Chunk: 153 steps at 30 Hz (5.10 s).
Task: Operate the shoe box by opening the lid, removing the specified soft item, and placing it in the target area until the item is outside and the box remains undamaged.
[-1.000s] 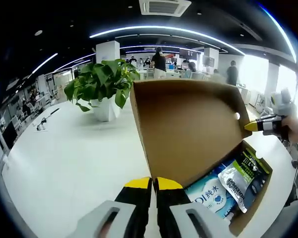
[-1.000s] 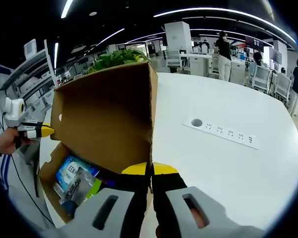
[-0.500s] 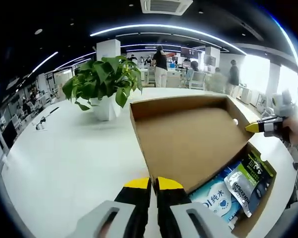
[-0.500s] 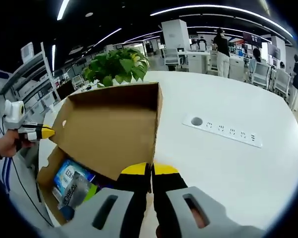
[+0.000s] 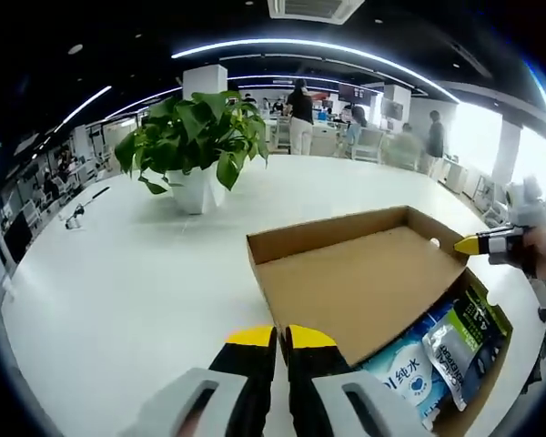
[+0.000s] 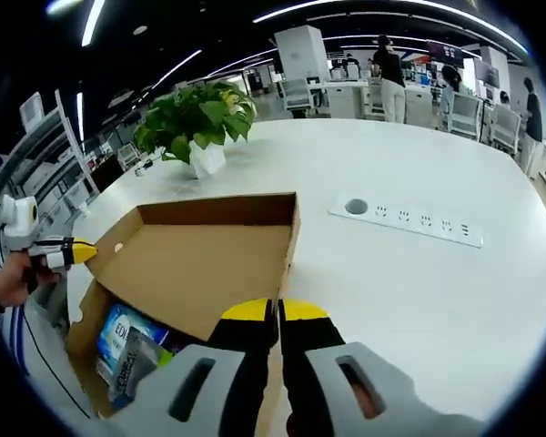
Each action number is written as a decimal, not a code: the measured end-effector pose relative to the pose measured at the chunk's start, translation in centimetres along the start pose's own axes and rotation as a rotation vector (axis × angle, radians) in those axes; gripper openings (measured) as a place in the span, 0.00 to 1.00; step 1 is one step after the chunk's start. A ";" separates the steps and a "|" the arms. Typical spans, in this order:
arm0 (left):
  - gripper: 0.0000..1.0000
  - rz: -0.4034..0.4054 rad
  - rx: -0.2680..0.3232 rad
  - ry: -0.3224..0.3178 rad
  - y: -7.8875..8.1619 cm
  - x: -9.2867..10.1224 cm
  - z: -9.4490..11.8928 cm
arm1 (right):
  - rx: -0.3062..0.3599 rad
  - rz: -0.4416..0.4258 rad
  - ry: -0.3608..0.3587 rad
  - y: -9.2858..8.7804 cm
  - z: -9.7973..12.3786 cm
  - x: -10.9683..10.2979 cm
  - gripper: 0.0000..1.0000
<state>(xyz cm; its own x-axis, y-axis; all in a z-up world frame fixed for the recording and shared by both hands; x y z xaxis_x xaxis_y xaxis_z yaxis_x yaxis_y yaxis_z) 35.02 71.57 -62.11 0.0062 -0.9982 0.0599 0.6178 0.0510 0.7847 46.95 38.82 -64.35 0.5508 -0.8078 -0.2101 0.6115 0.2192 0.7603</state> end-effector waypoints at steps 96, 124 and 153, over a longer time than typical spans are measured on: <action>0.28 0.048 -0.073 -0.300 -6.2 9.3 7.8 | 0.137 -0.200 -0.024 -12.9 18.3 0.7 0.43; 0.30 0.125 -0.210 -0.389 -8.5 13.4 4.3 | 0.159 -0.228 -0.028 -16.1 21.9 -0.1 0.46; 0.06 0.219 -0.265 -0.441 -9.1 14.6 2.6 | 0.138 -0.195 0.020 -15.4 20.9 -1.6 0.46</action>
<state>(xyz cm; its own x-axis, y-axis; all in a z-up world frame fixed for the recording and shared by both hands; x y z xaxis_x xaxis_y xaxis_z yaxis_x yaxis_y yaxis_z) 27.48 56.64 -66.77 -0.1374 -0.8545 0.5010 0.8160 0.1891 0.5463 24.77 25.33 -62.84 0.4419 -0.8163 -0.3721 0.6246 -0.0178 0.7808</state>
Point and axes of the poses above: the point that each gripper's makers call its tool centre point, and the gripper's own axes: z roughly backward along the fingers, x roughly to its right, y roughly out of its top, the point moved 8 cm from there along z, roughly backward along the fingers, and after that the axes turned 1 degree about z, right-handed, at the moved point
